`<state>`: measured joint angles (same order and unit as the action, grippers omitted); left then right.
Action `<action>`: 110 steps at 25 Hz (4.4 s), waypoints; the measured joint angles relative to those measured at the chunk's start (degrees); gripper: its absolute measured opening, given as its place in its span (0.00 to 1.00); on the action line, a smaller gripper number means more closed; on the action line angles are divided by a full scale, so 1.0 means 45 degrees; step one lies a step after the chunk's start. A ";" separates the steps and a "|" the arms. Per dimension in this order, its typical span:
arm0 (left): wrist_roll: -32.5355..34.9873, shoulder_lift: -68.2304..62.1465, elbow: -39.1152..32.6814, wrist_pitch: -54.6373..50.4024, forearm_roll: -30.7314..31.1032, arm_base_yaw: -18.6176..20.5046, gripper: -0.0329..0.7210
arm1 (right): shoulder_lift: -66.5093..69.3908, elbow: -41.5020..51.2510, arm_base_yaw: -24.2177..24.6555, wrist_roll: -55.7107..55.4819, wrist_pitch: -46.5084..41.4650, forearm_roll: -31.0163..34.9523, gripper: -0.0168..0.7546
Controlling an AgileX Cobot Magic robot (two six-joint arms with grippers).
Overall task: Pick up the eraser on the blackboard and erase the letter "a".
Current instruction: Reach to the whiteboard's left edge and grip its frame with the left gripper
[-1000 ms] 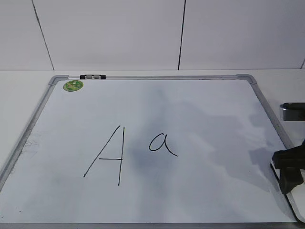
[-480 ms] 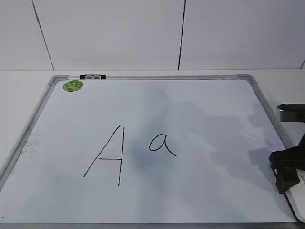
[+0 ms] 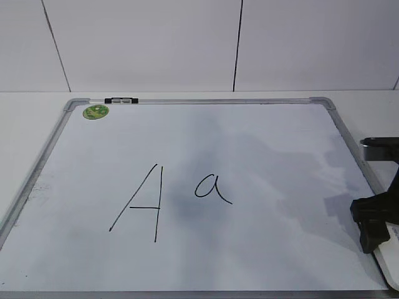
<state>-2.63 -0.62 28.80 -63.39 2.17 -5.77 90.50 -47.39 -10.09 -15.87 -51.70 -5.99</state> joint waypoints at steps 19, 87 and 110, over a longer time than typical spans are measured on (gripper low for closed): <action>0.0000 0.0000 0.0000 0.0000 0.0000 0.0000 0.37 | 0.0000 0.0000 0.0000 0.0000 0.0000 -0.0072 0.72; 0.0000 -0.0627 0.0574 0.0000 -0.0051 -0.0076 0.37 | 0.1440 -0.7372 -0.4527 0.0963 -0.4060 0.0015 0.72; 0.0000 -1.5301 0.7179 -0.0153 -0.1043 -0.0072 0.37 | 0.1440 -0.7372 -0.4527 0.0999 -0.4060 0.0015 0.72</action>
<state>-2.63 -69.47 61.11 -64.07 -2.52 -6.09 96.98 -80.56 -30.46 -11.37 -69.97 -5.92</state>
